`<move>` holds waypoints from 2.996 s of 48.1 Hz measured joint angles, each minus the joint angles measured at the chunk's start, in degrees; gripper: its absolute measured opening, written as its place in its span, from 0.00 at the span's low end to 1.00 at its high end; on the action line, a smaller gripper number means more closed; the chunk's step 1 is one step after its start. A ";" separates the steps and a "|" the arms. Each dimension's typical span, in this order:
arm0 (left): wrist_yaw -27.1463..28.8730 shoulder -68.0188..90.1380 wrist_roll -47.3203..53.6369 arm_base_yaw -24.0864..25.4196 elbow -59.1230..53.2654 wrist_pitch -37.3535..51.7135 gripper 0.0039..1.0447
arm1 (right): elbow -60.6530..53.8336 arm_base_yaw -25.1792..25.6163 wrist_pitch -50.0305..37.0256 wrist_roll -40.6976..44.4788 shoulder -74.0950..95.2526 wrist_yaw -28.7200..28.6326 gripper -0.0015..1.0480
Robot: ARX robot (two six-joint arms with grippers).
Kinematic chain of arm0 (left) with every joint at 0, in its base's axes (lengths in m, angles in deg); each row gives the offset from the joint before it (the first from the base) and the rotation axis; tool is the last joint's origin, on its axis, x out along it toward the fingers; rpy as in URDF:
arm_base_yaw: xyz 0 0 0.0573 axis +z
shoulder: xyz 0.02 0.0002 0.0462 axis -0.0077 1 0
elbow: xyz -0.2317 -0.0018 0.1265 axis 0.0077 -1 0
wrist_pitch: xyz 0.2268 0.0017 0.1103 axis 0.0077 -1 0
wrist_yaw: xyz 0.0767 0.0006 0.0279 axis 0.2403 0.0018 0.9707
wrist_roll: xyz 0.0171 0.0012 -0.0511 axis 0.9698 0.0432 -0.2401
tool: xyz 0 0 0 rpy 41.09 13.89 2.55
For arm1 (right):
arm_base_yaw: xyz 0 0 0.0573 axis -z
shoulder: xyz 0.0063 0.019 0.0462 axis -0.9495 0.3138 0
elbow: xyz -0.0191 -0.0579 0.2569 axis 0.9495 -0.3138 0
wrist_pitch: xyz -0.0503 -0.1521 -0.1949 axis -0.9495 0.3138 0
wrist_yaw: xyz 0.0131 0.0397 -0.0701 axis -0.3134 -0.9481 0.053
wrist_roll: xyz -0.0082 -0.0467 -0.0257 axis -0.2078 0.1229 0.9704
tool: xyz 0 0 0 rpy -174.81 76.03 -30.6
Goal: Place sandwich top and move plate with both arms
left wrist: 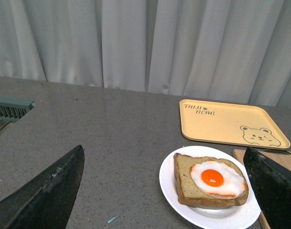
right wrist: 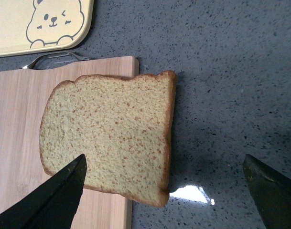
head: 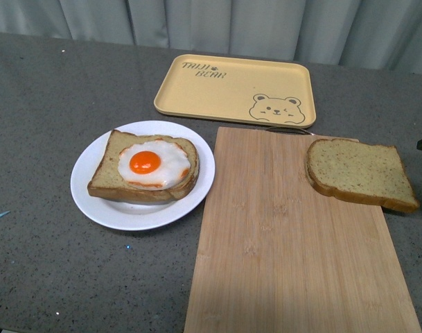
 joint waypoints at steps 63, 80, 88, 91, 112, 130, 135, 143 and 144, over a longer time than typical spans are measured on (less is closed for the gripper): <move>0.02 0.00 0.00 0.00 0.00 0.00 0.94 | -0.79 -19.37 -27.06 -39.32 4.15 -18.32 0.02; 0.02 0.00 0.00 0.00 0.00 0.00 0.94 | 10.82 -32.83 -28.52 -48.72 16.02 -16.55 0.02; 0.00 0.00 0.00 0.00 0.00 0.00 0.94 | 14.27 -35.10 -27.36 -49.86 18.80 -16.39 0.02; 0.00 0.00 0.00 0.00 0.00 0.00 0.94 | 15.52 -35.69 -26.99 -50.14 19.52 -16.15 0.02; 0.00 0.00 0.00 0.00 0.00 0.00 0.94 | 21.29 -37.53 -19.58 -47.12 23.87 -12.79 0.02; 0.00 0.00 0.00 0.00 0.00 0.00 0.94 | 13.35 -35.21 -15.02 -37.86 18.47 -6.27 0.54; 0.02 0.00 0.00 0.00 0.00 0.00 0.94 | 5.46 -33.00 -20.98 -30.01 10.47 2.19 0.72; -0.02 0.02 0.00 0.00 0.00 0.00 0.94 | -7.63 -32.44 -49.44 -12.66 10.19 28.13 0.44; -0.02 0.02 0.00 0.00 0.00 0.00 0.94 | -9.29 -32.06 -52.09 -9.88 9.75 30.12 0.40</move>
